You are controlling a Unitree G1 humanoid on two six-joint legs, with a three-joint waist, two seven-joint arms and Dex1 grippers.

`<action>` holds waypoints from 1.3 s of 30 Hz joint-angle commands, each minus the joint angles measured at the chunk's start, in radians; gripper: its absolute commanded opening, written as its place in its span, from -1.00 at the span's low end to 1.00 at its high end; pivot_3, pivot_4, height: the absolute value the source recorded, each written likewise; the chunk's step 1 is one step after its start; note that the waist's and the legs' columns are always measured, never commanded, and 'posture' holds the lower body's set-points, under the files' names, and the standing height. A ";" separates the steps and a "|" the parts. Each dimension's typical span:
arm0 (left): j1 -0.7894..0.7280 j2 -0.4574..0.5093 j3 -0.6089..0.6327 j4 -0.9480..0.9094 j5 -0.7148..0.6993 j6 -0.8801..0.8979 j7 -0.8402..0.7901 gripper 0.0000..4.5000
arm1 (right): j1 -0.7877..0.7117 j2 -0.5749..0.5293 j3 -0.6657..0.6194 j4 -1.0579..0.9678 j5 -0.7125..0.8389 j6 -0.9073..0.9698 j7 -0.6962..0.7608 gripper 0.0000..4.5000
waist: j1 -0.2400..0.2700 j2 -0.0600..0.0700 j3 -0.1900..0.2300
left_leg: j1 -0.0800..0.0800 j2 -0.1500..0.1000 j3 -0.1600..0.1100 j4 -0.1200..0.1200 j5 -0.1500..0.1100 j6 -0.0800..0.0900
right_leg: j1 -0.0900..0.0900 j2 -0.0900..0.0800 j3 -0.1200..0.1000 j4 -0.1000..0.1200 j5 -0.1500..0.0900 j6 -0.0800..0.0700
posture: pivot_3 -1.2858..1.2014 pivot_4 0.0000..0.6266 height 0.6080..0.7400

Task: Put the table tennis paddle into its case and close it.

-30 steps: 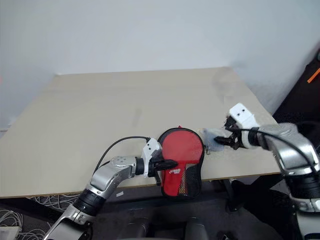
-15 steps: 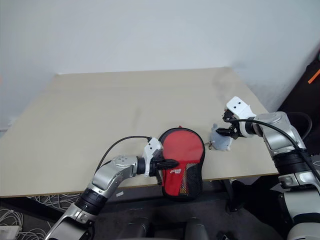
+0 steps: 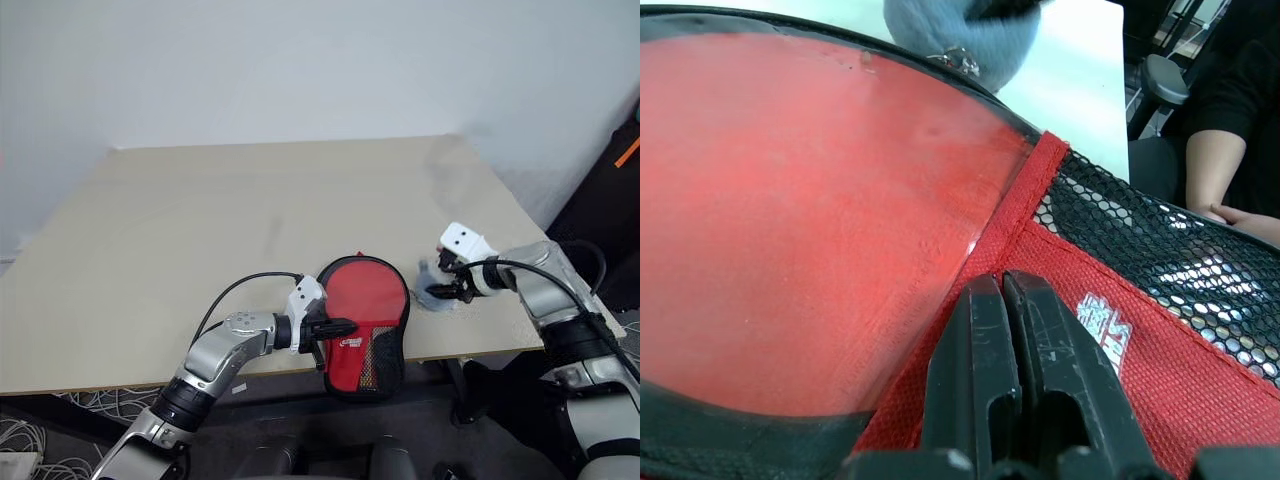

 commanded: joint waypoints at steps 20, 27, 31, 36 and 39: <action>-0.010 0.009 -0.005 0.038 0.030 0.003 0.002 -1.00 | 0.119 -0.065 -0.130 -0.255 0.116 0.086 0.057 -0.87 | 0.001 -0.001 0.000 | 0.000 0.000 0.000 0.000 0.000 0.000 | 0.000 0.000 0.000 0.000 0.000 0.000 | 0.03 -1.00 0.36; -0.066 0.018 0.017 0.115 0.037 -0.025 -0.021 -1.00 | 0.275 -0.158 -0.245 -0.469 0.247 0.094 0.130 -0.87 | 0.016 -0.001 0.000 | 0.000 0.000 0.000 0.001 0.000 0.000 | 0.000 0.000 0.000 0.000 0.000 0.000 | 0.03 -1.00 0.36; -0.094 0.016 0.018 0.157 0.044 -0.042 -0.033 -1.00 | 0.349 -0.200 -0.280 -0.553 0.293 0.094 0.152 -0.87 | 0.019 -0.001 0.000 | 0.000 0.001 0.001 0.001 0.000 0.000 | -0.001 0.000 0.000 0.000 -0.001 0.000 | 0.03 -1.00 0.36; -0.129 0.008 0.020 0.200 0.047 -0.056 -0.043 -1.00 | 0.455 -0.253 -0.312 -0.663 0.346 0.086 0.185 -0.87 | 0.023 -0.003 0.001 | -0.001 0.001 0.001 0.002 0.000 0.000 | -0.001 0.000 0.000 0.000 -0.001 -0.002 | 0.03 -1.00 0.36; -0.141 0.005 0.020 0.217 0.049 -0.066 -0.047 -1.00 | 0.517 -0.279 -0.317 -0.723 0.361 0.070 0.199 -0.87 | 0.025 -0.003 0.001 | -0.001 0.001 0.001 0.002 0.000 0.000 | 0.000 0.000 0.000 0.000 -0.001 -0.002 | 0.03 -1.00 0.36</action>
